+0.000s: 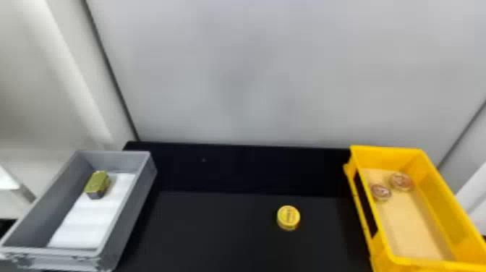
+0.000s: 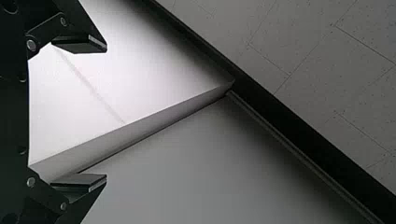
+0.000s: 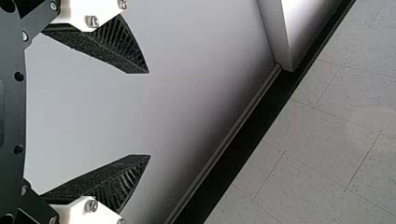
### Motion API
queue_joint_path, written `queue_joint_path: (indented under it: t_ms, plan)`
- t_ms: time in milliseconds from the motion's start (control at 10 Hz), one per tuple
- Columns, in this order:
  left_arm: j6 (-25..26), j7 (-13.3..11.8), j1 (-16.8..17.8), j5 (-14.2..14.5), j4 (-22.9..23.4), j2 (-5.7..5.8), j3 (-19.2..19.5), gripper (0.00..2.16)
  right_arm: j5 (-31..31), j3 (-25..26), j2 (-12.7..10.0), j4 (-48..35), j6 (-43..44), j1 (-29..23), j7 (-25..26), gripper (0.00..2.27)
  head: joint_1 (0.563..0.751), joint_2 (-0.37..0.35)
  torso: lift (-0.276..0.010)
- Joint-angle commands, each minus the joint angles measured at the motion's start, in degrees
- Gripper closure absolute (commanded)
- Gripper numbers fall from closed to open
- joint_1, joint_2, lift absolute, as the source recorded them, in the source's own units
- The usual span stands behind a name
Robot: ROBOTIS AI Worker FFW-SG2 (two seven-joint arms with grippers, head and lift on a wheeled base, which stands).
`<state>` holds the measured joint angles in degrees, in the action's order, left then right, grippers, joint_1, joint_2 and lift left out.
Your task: Pick up the round yellow can and place it in the yellow rectangular box
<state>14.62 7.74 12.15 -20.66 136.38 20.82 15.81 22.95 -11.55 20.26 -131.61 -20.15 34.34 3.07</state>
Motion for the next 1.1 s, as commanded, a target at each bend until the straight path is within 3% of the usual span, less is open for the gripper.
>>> queue_joint_path:
  t_ms: [0,600,800,1000]
  plan:
    - [-0.29,0.0,-0.02,0.0,-0.07,0.1,0.19,0.27,0.0,-0.23,0.22,-0.05,-0.34,0.2,0.27,0.17,0.663,0.054,-0.01]
    - [-1.16,0.17,-0.81,0.0,-0.59,-1.04,0.81,0.27,-1.32,-0.93,0.22,-0.05,-3.24,-0.67,2.64,0.17,0.663,0.054,-0.01]
    - [-1.25,0.09,-1.07,0.0,-0.68,-1.65,0.72,0.27,-7.38,0.12,-1.54,-2.69,-19.34,-0.76,6.86,0.17,0.663,0.054,-0.01]
    - [-1.52,0.09,-1.51,0.18,-0.77,-2.09,0.81,0.27,-10.29,3.73,-5.93,-4.36,-37.27,-2.26,4.31,0.17,0.663,0.054,-0.01]
